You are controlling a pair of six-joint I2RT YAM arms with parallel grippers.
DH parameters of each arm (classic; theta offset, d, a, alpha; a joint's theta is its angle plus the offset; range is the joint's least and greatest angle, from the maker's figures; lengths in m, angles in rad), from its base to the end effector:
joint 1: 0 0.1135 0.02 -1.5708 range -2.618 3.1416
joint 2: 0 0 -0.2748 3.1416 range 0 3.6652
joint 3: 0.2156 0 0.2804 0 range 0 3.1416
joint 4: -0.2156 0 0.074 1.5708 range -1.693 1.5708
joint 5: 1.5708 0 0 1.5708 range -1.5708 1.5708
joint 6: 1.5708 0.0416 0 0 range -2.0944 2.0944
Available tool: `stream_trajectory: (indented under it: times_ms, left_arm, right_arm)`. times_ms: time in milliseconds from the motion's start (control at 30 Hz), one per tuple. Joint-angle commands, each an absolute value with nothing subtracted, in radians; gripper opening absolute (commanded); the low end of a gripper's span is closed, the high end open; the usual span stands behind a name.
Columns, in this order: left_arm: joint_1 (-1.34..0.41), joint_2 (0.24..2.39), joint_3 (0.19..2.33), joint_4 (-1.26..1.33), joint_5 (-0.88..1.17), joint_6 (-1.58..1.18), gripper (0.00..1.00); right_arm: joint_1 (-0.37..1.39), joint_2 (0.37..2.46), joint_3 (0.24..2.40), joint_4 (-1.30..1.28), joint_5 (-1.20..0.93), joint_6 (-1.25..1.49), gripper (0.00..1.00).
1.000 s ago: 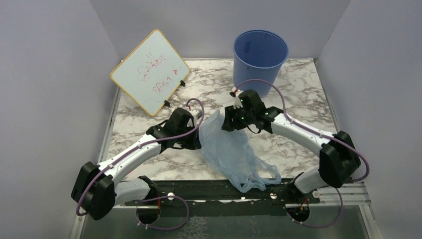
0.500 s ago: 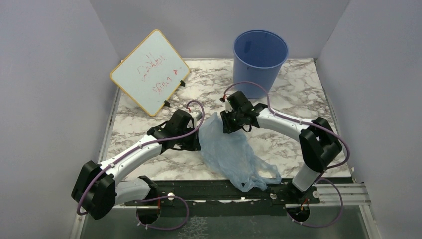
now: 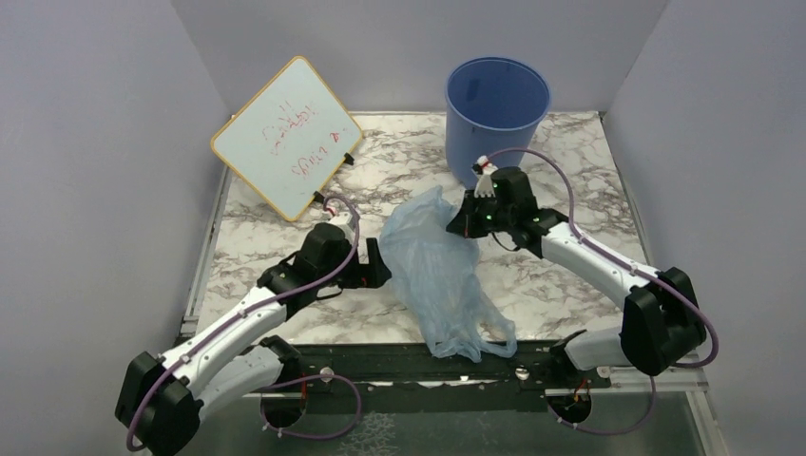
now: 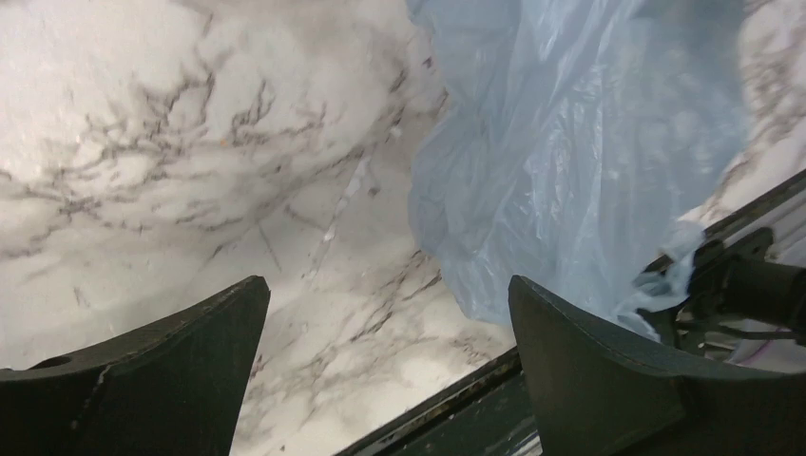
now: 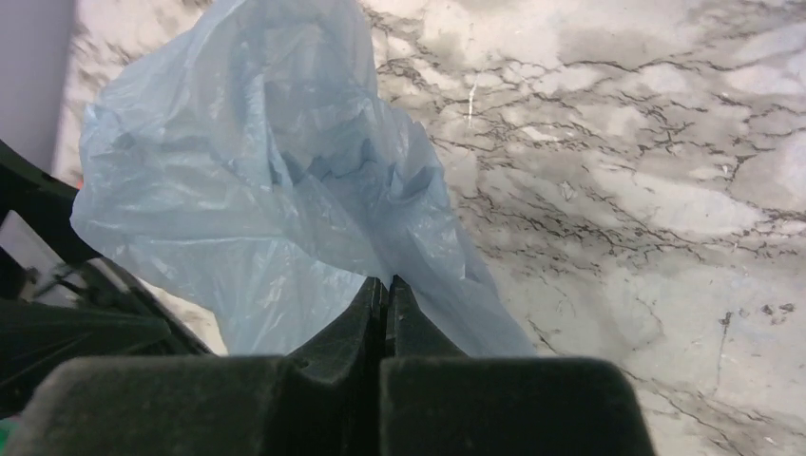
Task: Put the trash bags into the trash bin
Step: Unfold the trash bag at the center of the board.
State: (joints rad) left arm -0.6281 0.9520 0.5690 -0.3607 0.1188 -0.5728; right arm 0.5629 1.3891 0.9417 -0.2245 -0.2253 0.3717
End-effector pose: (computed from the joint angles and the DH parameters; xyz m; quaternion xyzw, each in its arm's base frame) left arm 0.1767 -0.1344 0.2126 0.0491 0.9131 -0.2715 0.3003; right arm 0.2766 0.1855 0.2481 -0.1340 0.8862 0.2849 0.3398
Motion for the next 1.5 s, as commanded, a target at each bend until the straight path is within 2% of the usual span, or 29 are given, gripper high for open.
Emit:
stream_trajectory:
  times_ms: [0,133,300,400,567,600,733,800,867,1000,1167,1300,1400,1467]
  left_arm:
    - [-0.586,0.852,0.51,-0.192,0.149,-0.646,0.99]
    - [-0.561,0.856,0.439,-0.034,0.306,-0.675,0.99]
    - [-0.561,0.924,0.327,0.303,0.515,-0.809,0.96]
    - [-0.561,0.965,0.302,0.343,0.52,-0.831,0.88]
    - [-0.561,0.956,0.278,0.343,0.487,-0.829,0.81]
    - [-0.561,0.955,0.275,0.344,0.484,-0.829,0.78]
    - [-0.561,0.956,0.271,0.344,0.483,-0.829,0.51]
    - [-0.561,0.95,0.273,0.343,0.483,-0.828,0.3]
    - [-0.561,0.935,0.278,0.33,0.472,-0.829,0.14]
    - [-0.561,0.894,0.371,0.102,0.372,-0.743,0.01]
    - [-0.561,0.854,0.523,-0.266,0.197,-0.588,0.0]
    - [-0.561,0.833,0.563,-0.343,0.157,-0.551,0.0]
    - [-0.561,0.843,0.572,-0.331,0.209,-0.555,0.0]
    - [-0.561,0.854,0.581,-0.329,0.228,-0.553,0.0]
  right_arm:
    - [0.433,1.376,0.83,0.015,-0.615,0.56,0.01]
    - [0.4,1.386,0.786,0.137,-0.793,0.667,0.01]
    - [0.399,1.376,0.764,0.168,-0.789,0.708,0.01]
    - [0.399,1.385,0.757,0.178,-0.787,0.72,0.01]
    - [0.399,1.401,0.726,0.25,-0.815,0.777,0.01]
    - [0.399,1.401,0.718,0.272,-0.823,0.793,0.01]
    - [0.399,1.395,0.695,0.33,-0.838,0.836,0.01]
    - [0.399,1.392,0.702,0.315,-0.826,0.827,0.01]
    - [0.398,1.379,0.727,0.252,-0.773,0.793,0.01]
    - [0.392,1.33,0.793,0.032,-0.569,0.671,0.01]
    - [0.379,1.256,0.841,-0.17,-0.338,0.547,0.01]
    - [0.377,1.207,0.852,-0.22,-0.22,0.5,0.03]
    - [0.378,1.207,0.874,-0.254,-0.265,0.47,0.1]
    - [0.377,1.215,0.892,-0.293,-0.294,0.446,0.25]
